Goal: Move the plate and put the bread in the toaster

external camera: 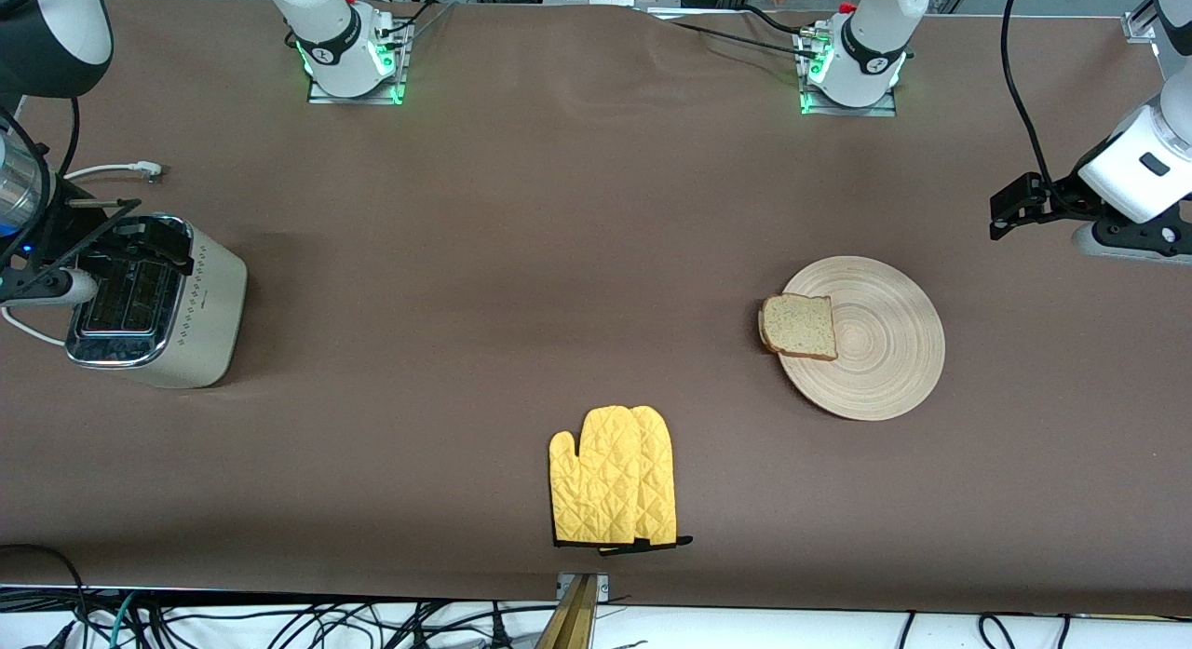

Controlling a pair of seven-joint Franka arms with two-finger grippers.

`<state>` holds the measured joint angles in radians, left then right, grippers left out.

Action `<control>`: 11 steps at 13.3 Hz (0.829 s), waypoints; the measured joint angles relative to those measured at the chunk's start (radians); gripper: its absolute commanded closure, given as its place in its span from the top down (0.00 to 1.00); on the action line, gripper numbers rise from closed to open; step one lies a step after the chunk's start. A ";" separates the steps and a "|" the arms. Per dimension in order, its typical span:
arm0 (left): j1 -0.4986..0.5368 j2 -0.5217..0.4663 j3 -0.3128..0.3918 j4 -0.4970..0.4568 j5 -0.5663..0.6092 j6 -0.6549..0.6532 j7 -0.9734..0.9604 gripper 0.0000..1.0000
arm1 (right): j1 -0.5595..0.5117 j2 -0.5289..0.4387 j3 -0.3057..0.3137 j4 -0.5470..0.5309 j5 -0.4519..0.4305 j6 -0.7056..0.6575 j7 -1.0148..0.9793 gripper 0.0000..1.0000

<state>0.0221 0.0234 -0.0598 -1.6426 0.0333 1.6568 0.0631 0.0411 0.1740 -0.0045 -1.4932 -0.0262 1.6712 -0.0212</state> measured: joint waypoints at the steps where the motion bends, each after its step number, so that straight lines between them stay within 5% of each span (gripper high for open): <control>1: 0.000 0.000 0.000 0.000 0.000 0.000 0.000 1.00 | 0.000 0.000 0.000 0.000 0.000 0.000 0.000 1.00; 11: 0.038 0.054 0.010 -0.005 0.000 -0.034 0.010 1.00 | 0.000 0.000 0.000 0.000 0.000 0.000 0.000 1.00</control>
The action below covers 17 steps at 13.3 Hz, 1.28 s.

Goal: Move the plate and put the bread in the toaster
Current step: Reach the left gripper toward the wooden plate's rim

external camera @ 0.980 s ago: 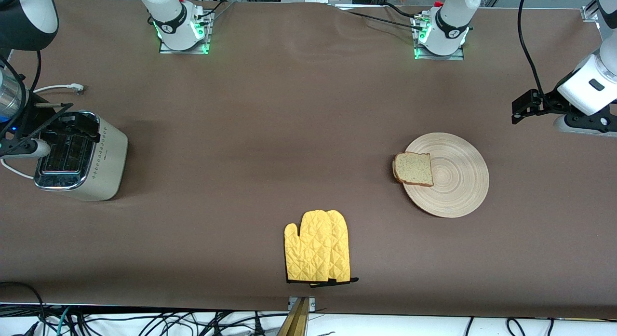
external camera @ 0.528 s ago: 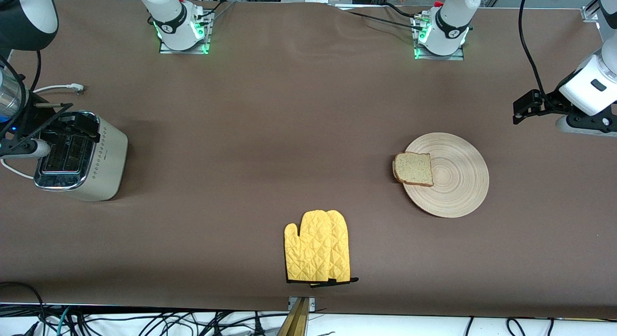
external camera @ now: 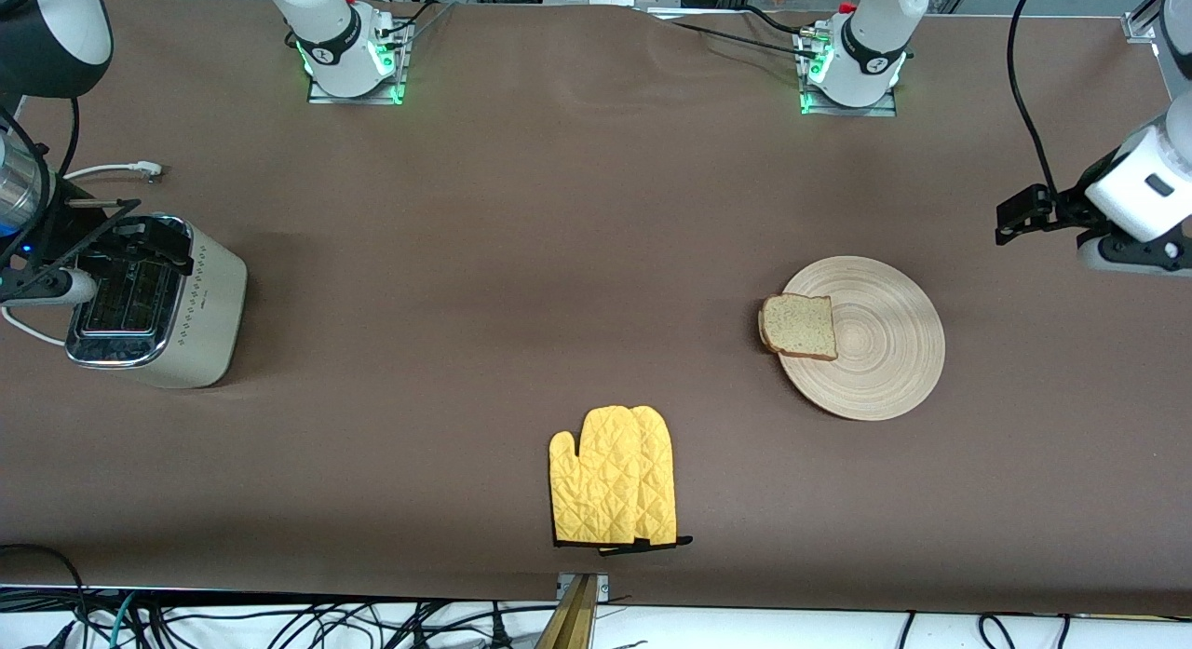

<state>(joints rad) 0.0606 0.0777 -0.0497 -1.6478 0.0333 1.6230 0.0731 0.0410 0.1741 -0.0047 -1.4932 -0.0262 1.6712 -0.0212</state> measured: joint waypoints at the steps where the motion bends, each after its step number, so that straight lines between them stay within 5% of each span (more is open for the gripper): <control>1: 0.029 0.029 0.001 -0.001 0.000 -0.007 0.033 1.00 | 0.000 0.000 0.000 0.000 0.000 0.000 0.000 1.00; 3: 0.112 0.089 0.004 0.000 -0.039 -0.009 0.103 1.00 | 0.000 0.000 0.000 0.000 0.000 0.000 0.000 1.00; 9: 0.361 0.333 0.009 0.008 -0.393 0.017 0.306 1.00 | 0.000 0.000 0.000 0.000 0.000 0.000 0.000 1.00; 14: 0.408 0.566 0.008 0.011 -0.619 0.036 0.619 1.00 | 0.000 0.001 0.000 0.000 0.000 0.000 0.000 1.00; 17: 0.408 0.652 0.003 0.014 -0.665 0.077 0.729 0.89 | 0.000 0.001 0.000 0.000 0.000 0.000 0.000 1.00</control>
<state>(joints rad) 0.4690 0.7298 -0.0462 -1.6343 -0.6315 1.7001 0.8023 0.0407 0.1747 -0.0050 -1.4932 -0.0262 1.6712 -0.0211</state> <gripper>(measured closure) 0.053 0.000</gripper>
